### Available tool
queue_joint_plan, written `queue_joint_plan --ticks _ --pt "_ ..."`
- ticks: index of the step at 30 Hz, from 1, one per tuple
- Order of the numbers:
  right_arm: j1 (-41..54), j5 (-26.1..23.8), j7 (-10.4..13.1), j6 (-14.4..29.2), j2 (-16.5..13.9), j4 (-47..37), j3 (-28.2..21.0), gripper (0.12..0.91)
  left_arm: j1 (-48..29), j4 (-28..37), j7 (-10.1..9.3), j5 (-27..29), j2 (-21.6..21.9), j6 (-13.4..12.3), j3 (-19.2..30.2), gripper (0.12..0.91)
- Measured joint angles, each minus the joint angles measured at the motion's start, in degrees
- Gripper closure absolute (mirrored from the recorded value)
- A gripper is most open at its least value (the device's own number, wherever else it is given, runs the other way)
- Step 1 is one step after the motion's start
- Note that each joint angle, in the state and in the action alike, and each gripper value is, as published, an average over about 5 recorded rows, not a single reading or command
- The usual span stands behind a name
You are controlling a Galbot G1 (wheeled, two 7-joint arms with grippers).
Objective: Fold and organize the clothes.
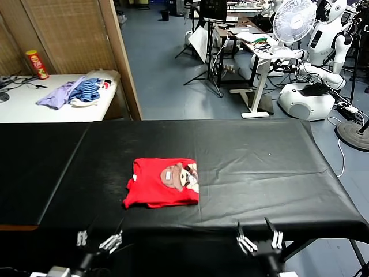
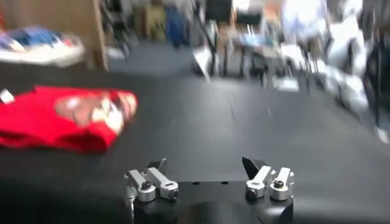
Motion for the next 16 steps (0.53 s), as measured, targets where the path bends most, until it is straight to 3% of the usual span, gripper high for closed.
queue_joint_plan --ticks 3,6,16 --pt "-2.44 1.93 2.59 -4.59 0.76 2.18 -0.02 0.227 1.09 -3.28 -2.16 -2.27 0.99 4.51 -0.44 0.232" --pt "-3.74 2.46 3.99 -6.63 1.5 3.1 -0.09 0.227 1.17 -5.04 -2.95 -2.6 1.69 7.08 -0.43 0.232" --pt "-4.86 3.06 4.24 -8.53 1.98 4.15 0.04 0.227 0.69 -5.22 -2.81 -3.11 2.46 8.23 -0.88 0.232"
